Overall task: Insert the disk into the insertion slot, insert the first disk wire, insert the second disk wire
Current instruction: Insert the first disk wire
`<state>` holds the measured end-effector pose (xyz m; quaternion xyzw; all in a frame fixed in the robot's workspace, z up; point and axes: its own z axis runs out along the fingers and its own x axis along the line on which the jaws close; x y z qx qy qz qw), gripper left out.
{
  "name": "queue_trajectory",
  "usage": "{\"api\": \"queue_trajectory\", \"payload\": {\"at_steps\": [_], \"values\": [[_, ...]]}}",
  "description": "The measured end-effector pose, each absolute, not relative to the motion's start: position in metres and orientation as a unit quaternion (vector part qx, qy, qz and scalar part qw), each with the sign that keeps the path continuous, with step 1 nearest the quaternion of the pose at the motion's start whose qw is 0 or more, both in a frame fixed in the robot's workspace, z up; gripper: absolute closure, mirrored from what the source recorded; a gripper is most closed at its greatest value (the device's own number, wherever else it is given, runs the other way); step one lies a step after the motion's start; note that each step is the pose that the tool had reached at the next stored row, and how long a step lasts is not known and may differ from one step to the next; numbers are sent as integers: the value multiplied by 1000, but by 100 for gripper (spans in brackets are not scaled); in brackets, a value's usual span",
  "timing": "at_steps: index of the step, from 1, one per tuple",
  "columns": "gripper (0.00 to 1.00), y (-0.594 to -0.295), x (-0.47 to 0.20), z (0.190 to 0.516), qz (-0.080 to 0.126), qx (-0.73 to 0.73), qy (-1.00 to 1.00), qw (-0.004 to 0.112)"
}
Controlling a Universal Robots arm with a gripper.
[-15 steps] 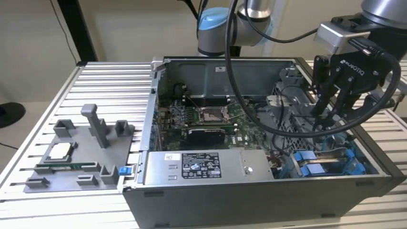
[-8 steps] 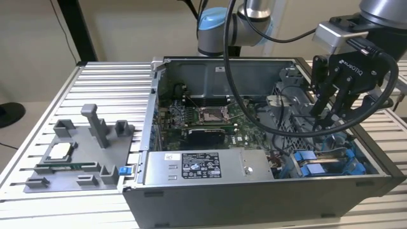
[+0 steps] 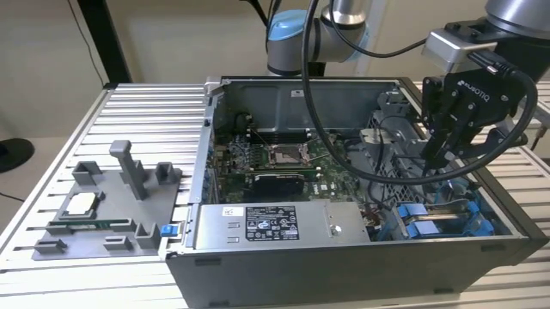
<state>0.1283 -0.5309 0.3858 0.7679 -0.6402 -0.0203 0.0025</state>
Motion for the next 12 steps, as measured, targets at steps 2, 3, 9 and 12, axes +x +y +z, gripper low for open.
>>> {"api": "queue_trajectory", "payload": {"at_steps": [2, 3, 9, 12], "values": [[100, -532, 128, 386, -20, 768, -640, 3], [100, -534, 129, 386, -21, 768, -640, 3], [100, -555, 132, 386, -26, 768, -640, 7], [100, -564, 133, 384, -26, 768, -640, 7]]}}
